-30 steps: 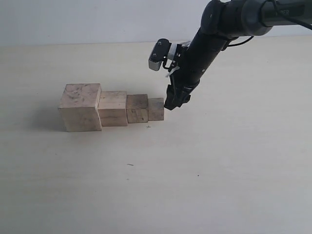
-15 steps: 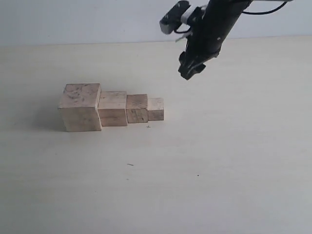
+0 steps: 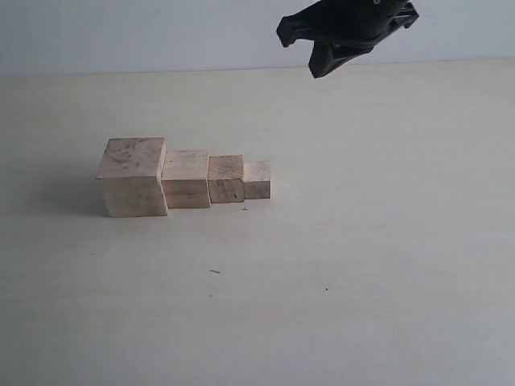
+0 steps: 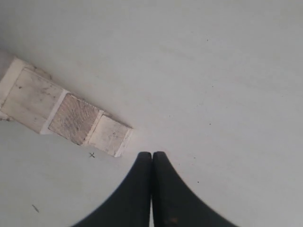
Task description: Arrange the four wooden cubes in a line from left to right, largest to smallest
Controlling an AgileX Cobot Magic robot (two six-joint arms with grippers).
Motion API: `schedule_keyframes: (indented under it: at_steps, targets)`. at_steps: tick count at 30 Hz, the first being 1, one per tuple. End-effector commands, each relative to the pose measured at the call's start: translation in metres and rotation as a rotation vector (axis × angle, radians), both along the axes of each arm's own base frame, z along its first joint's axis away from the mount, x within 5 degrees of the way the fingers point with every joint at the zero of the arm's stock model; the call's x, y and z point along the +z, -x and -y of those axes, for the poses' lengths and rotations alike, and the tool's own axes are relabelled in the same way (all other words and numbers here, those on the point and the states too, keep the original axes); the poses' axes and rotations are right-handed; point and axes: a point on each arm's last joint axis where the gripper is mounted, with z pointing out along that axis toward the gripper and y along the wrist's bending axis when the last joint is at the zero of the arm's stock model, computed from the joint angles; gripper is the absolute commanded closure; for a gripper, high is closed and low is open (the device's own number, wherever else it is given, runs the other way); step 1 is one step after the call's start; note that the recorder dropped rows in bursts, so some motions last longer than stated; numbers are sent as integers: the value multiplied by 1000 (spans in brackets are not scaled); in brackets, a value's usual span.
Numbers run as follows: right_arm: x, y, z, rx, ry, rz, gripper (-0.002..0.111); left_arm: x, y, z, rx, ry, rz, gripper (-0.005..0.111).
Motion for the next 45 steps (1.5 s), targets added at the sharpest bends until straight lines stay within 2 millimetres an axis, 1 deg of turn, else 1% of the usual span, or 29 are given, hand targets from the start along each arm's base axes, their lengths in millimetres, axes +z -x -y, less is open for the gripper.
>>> schedule_keyframes:
  at_steps: [1, 4, 7, 10, 14, 19, 28, 32, 34, 37, 41, 45]
  targets:
    - [14, 39, 25, -91, -110, 123, 108, 0, 0, 0, -3, 2, 14, 107]
    - [15, 75, 44, -114, -156, 138, 108, 0, 0, 0, -3, 2, 14, 107]
    - [21, 105, 61, -111, -168, 138, 108, 0, 0, 0, -3, 2, 14, 107]
    - [37, 125, 72, -103, -194, 179, 108, 0, 0, 0, -3, 2, 14, 107]
    - [58, 140, 81, -95, -237, 256, 108, 0, 0, 0, -3, 2, 14, 107]
    - [78, 158, 92, -87, -267, 347, 108, 0, 0, 0, -3, 2, 14, 107]
    - [100, 179, 108, -80, -294, 465, 108, 0, 0, 0, -3, 2, 14, 107]
    - [107, 187, 120, -95, -269, 572, 108, 0, 0, 0, -3, 2, 14, 107]
    - [106, 190, 131, -149, -283, 606, 108, 0, 0, 0, -3, 2, 14, 107]
    - [94, 196, 154, -275, -290, 644, 108, 0, 0, 0, -3, 2, 14, 107]
    - [65, 216, 185, -470, -267, 702, 108, 0, 0, 0, -3, 2, 14, 107]
    - [34, 242, 205, -598, -200, 783, 108, 0, 0, 0, -3, 2, 14, 107]
